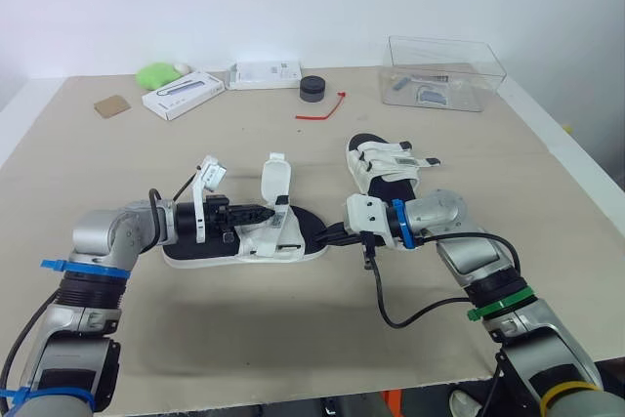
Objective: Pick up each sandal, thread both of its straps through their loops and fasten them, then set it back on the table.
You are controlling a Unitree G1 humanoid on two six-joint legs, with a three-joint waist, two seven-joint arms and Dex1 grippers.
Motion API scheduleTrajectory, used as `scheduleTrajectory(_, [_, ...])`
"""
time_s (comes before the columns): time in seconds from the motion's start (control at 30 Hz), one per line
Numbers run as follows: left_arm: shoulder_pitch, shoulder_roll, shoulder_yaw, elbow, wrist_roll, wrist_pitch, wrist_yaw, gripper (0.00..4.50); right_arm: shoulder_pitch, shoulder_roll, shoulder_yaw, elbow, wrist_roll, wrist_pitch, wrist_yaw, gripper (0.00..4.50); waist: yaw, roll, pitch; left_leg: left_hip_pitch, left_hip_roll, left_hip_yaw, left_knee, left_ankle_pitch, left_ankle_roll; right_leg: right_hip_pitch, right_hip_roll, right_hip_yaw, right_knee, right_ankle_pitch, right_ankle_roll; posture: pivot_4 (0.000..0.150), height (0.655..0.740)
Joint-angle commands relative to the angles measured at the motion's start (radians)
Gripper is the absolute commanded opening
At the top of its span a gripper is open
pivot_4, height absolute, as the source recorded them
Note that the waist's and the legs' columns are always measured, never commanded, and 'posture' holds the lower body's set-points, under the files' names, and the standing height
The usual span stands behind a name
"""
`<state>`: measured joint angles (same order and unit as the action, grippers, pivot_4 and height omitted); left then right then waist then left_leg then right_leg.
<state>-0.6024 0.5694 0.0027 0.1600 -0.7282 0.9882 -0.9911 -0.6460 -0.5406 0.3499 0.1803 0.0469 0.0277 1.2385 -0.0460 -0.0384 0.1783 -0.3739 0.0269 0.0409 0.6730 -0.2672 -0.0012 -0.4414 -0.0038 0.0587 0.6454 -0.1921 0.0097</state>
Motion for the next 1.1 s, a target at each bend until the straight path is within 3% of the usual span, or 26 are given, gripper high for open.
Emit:
scheduleTrajectory(0.03, [-0.027,-0.007,0.044,-0.002,-0.011,-0.007,0.002,0.09,-0.003,-0.009,-0.007,-0.013,-0.004,0.0,0.004,0.0,0.0,0.0,0.0,0.0,0.0,0.0,0.0,0.0,0.0,0.0,0.0,0.0,0.0,0.0,0.0,0.15,0.74])
scheduleTrajectory(0.4, [-0.072,0.033,0.082,0.021,-0.06,0.104,-0.038,0.09,-0.011,-0.008,-0.006,-0.002,-0.003,-0.005,0.011,0.0,0.0,0.0,0.0,0.0,0.0,0.0,0.0,0.0,0.0,0.0,0.0,0.0,0.0,0.0,0.0,0.15,0.74])
scheduleTrajectory(0.53, [-0.074,0.043,0.031,0.022,-0.023,0.107,-0.059,1.08,-0.013,-0.006,-0.005,0.0,-0.004,-0.005,0.01,0.0,0.0,0.0,0.0,0.0,0.0,0.0,0.0,0.0,0.0,0.0,0.0,0.0,0.0,0.0,0.0,0.15,0.74])
scheduleTrajectory(0.77, [-0.111,0.071,-0.089,0.048,0.036,0.11,-0.135,4.35,-0.016,-0.005,-0.006,0.004,-0.008,-0.008,0.006,0.0,0.0,0.0,0.0,0.0,0.0,0.0,0.0,0.0,0.0,0.0,0.0,0.0,0.0,0.0,0.0,0.15,0.74])
scheduleTrajectory(1.1, [-0.191,0.022,-0.143,0.154,0.108,0.047,-0.175,4.44,-0.009,-0.004,-0.01,0.002,-0.011,-0.009,-0.005,0.0,0.0,0.0,0.0,0.0,-0.001,0.0,0.0,0.0,0.0,0.0,0.0,0.0,0.0,0.0,0.0,0.15,0.74])
